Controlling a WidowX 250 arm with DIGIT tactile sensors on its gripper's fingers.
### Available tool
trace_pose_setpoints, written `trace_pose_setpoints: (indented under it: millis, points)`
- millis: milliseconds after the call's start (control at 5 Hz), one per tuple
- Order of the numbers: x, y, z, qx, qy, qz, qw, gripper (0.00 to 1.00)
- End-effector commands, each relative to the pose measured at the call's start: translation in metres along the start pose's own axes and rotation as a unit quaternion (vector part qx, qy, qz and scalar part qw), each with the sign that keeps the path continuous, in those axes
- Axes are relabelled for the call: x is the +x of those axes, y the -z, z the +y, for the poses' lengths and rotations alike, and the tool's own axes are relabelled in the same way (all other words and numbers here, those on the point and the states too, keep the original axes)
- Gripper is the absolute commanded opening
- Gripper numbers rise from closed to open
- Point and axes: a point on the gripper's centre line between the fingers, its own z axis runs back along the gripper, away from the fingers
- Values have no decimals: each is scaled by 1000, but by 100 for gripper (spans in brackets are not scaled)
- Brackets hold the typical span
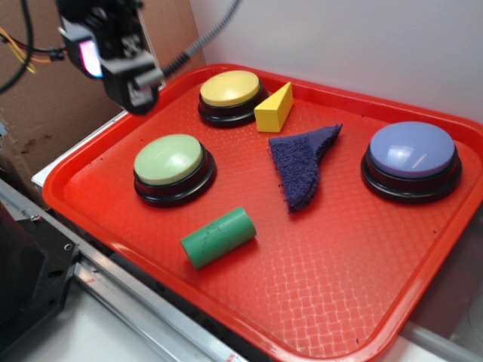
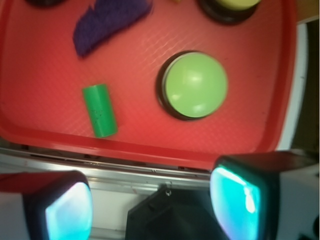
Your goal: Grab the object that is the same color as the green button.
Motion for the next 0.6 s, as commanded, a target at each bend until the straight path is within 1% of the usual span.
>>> trace_pose_setpoints:
  millis: [0,400]
  points:
    - [20,59,-12,-4,54,44,998,100]
    - [27,94,-34,-11,99,68,993,100]
